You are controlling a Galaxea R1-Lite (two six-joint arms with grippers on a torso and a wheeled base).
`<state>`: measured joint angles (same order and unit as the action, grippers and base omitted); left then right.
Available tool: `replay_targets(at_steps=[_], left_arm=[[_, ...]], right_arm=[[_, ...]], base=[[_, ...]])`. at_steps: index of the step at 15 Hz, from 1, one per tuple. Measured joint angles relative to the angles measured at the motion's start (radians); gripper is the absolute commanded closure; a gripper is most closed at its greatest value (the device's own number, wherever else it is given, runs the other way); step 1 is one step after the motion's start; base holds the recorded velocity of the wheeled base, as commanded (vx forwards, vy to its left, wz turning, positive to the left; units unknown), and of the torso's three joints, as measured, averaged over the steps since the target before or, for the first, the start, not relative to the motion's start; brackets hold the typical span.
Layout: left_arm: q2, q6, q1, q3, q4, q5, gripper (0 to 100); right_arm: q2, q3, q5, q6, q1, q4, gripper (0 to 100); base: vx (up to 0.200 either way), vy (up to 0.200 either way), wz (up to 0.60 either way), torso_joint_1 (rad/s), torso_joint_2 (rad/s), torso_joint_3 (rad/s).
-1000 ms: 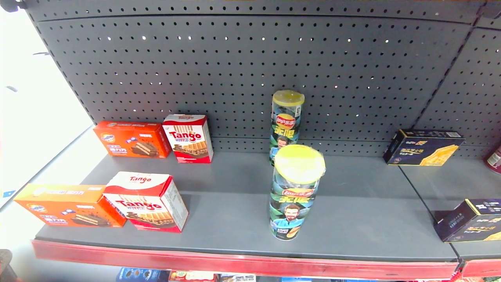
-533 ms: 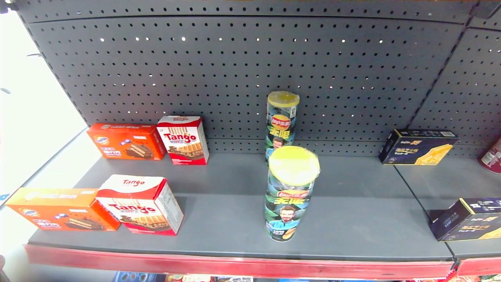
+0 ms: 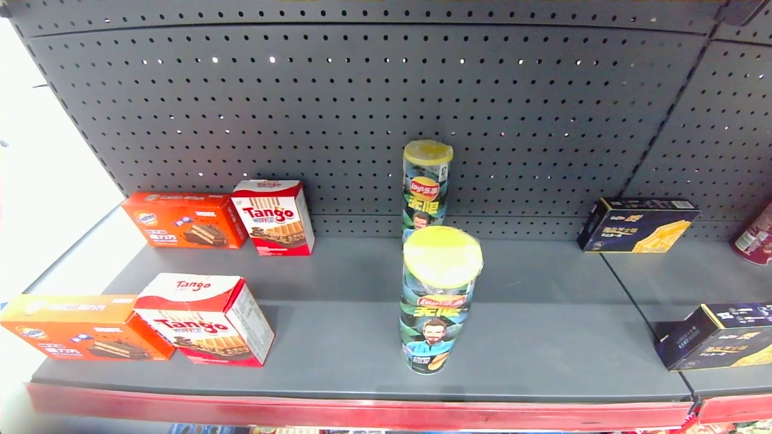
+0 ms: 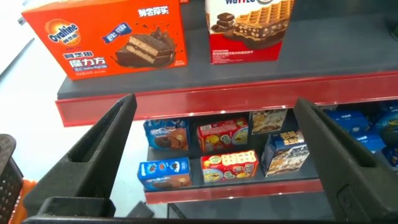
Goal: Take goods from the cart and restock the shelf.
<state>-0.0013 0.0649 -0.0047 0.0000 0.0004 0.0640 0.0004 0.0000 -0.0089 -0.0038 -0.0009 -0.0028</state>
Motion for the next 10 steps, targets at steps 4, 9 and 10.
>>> replay_targets(at_steps=[4,9,10], left_arm=[[0.0,-0.009,0.0,0.0,0.0,-0.037,0],[0.0,-0.038,0.0,0.0,0.0,-0.038,0],[0.0,-0.035,0.0,0.0,-0.001,-0.045,0]], right_arm=[[0.0,0.0,0.0,0.0,0.001,0.0,0],[0.0,0.0,0.0,0.0,0.001,0.0,0],[0.0,0.0,0.0,0.0,0.001,0.0,0]], base=[[0.0,0.0,0.0,0.0,0.0,0.0],[0.0,0.0,0.0,0.0,0.0,0.0],[0.0,-0.2,0.0,0.002,0.01,0.002]])
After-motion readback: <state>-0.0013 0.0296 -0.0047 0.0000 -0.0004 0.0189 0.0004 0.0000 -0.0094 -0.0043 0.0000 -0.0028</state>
